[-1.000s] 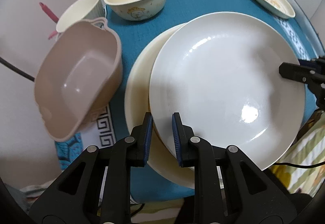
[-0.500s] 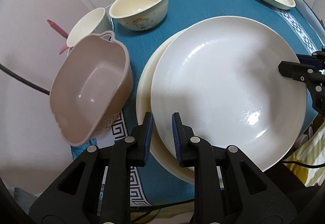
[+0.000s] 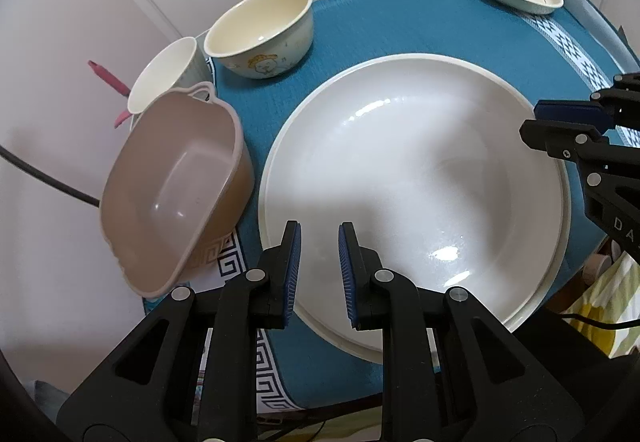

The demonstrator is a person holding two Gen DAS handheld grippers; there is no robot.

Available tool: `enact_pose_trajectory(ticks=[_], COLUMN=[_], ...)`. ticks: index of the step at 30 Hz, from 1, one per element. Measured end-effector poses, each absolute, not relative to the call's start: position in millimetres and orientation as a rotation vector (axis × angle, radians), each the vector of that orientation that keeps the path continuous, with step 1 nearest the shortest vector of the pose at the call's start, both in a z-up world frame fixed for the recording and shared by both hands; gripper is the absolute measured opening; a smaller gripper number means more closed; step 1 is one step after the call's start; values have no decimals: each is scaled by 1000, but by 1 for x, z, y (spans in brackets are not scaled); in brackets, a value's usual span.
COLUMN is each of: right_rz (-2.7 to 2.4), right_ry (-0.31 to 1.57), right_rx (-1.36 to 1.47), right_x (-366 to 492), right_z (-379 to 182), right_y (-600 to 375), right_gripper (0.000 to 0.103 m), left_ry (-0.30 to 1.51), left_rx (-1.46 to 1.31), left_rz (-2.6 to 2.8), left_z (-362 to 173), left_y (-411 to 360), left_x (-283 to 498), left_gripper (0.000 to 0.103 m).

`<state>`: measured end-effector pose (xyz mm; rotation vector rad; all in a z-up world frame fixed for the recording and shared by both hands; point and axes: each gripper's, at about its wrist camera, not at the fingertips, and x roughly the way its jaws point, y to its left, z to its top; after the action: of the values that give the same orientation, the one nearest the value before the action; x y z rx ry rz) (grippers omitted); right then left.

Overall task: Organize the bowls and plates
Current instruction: 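Move both grippers to the small orange-hat duck plate and grasp its rim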

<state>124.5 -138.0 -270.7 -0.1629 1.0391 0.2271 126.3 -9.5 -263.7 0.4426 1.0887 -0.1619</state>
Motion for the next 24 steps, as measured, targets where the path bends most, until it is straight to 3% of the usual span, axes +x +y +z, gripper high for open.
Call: enact_pose_trajectory(ticks=[8, 10, 11, 12, 14, 15, 16, 24], right_rz=[222, 220, 216, 204, 186, 172, 156, -41], right_ry=[990, 974, 970, 956, 935, 918, 893, 858], right_rx=[-56, -2, 24, 48, 83, 107, 141, 226], right_x=[118, 117, 116, 115, 112, 110, 106, 106], right_z=[-246, -231, -225, -218, -207, -202, -195, -159], right_y=[-154, -165, -172, -178, -191, -200, -210, -290], right_gripper=[14, 14, 14, 21, 63, 97, 103, 103], left_ry=[1042, 1002, 963, 917, 834, 825, 822, 826], left_rx=[333, 298, 275, 257, 236, 233, 229, 182], left_rz=[-204, -215, -223, -227, -261, -285, -308, -553], left_z=[-221, -202, -189, -178, -157, -150, -145, -117], left_y=[-9, -10, -11, -12, -16, -20, -25, -87], left_x=[134, 137, 138, 138, 139, 142, 147, 216], left_gripper=[21, 50, 88, 102, 103, 103, 103, 103])
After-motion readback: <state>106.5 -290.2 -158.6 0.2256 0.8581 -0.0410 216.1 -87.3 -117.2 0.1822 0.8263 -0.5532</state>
